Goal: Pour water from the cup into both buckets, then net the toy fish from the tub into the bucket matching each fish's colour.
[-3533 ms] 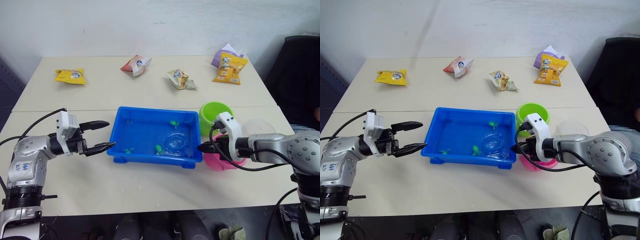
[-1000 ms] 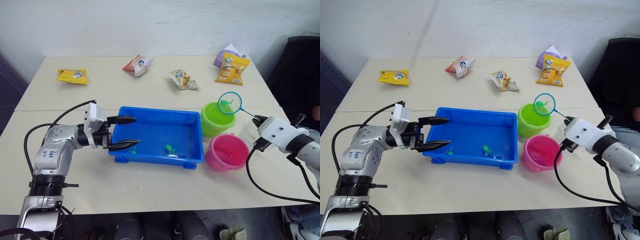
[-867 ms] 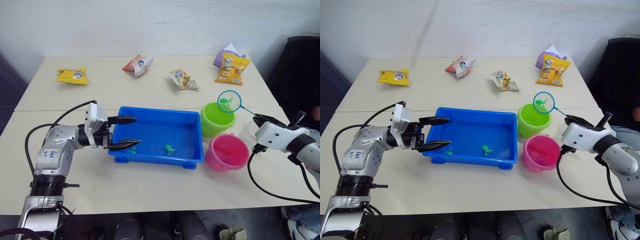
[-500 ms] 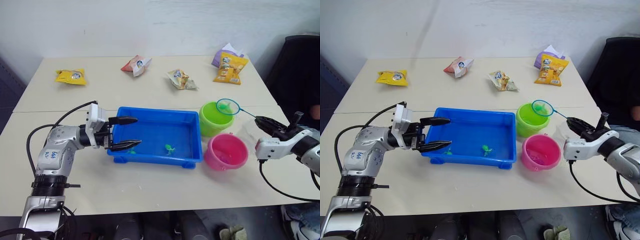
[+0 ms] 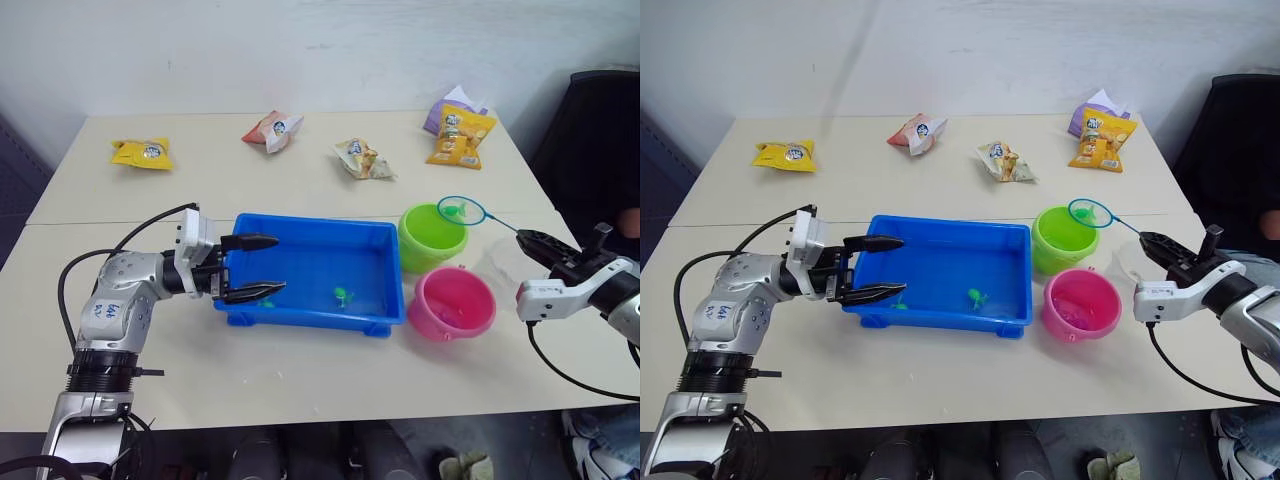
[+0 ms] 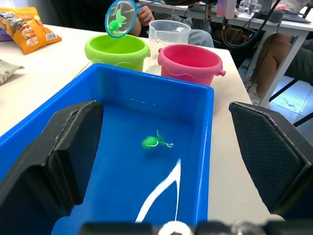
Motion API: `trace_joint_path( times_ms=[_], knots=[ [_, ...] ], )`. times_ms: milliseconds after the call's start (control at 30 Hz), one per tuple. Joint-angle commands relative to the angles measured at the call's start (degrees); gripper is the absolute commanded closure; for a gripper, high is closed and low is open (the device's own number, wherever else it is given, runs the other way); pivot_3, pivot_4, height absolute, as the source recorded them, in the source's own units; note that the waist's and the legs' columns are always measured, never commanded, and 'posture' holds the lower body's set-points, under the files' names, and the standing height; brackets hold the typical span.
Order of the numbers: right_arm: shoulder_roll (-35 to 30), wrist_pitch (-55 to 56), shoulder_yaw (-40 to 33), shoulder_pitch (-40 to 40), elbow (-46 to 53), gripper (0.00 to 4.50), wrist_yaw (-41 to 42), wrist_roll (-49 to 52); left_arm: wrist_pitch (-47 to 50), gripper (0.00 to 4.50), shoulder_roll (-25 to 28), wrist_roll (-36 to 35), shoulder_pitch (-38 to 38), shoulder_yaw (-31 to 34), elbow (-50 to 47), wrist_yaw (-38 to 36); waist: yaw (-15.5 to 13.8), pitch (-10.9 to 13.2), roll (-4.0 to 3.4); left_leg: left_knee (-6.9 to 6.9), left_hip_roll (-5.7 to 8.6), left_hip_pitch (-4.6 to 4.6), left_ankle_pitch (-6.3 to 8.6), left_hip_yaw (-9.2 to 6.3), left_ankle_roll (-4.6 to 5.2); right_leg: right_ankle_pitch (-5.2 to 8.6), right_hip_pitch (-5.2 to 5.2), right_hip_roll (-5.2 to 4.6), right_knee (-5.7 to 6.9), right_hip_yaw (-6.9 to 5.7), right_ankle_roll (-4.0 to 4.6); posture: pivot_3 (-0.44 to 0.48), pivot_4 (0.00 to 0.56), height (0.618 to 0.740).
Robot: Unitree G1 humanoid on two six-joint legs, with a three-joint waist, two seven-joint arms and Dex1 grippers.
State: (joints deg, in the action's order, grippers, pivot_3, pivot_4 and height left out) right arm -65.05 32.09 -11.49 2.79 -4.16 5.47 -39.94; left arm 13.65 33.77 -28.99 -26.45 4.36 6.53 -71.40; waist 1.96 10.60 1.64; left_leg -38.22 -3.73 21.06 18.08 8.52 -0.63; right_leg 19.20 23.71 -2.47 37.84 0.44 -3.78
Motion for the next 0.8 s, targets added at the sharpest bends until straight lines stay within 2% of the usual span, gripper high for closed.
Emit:
trace_joint_path(
  times_ms=[33,200,400,700,800],
  knots=[
    [0.09,0.55,-1.84,1.04,3.09,4.5,0.1,2.92,-1.0,0.07,-0.37,-0.3,-0.32,0.08,-0.61,-0.29,0.03,0.0,0.0,0.0,0.0,0.0,0.0,0.0,0.0,0.0,0.0,0.01,0.01,0.0,0.0,0.0,0.15,0.739],
    [0.62,0.51,-2.7,0.74,5.5,4.5,-0.16,3.45,-1.0,0.07,-0.64,-0.41,0.05,0.1,-0.92,0.19,-0.01,0.0,0.0,-0.01,-0.01,0.0,-0.01,-0.01,-0.02,0.01,0.0,0.02,0.04,0.0,0.02,0.0,0.15,0.739],
    [-0.05,0.47,-1.13,0.26,3.97,4.5,1.65,3.48,-1.37,0.07,-1.07,-0.26,-0.34,0.17,-0.32,0.24,-0.03,0.0,0.0,-0.02,-0.01,0.0,-0.01,-0.01,-0.02,0.01,0.0,0.01,0.05,0.0,0.01,0.0,0.15,0.739],
    [-0.25,-0.14,-2.76,-1.47,3.62,4.5,3.32,4.67,-1.96,0.07,-0.85,-0.07,-0.91,0.13,0.95,-0.2,-0.03,0.0,0.0,-0.03,-0.02,-0.01,-0.01,-0.02,-0.02,0.01,0.0,0.02,0.08,0.0,0.02,0.0,0.15,0.739],
    [0.73,-1.07,-4.32,-0.87,4.9,4.5,1.31,4.14,-1.99,0.07,-0.99,-0.08,-0.83,0.03,0.93,-0.16,0.04,0.0,0.0,-0.04,-0.01,-0.01,-0.01,-0.02,-0.02,0.01,0.0,0.02,0.08,0.0,0.02,0.0,0.15,0.739]
  ],
)
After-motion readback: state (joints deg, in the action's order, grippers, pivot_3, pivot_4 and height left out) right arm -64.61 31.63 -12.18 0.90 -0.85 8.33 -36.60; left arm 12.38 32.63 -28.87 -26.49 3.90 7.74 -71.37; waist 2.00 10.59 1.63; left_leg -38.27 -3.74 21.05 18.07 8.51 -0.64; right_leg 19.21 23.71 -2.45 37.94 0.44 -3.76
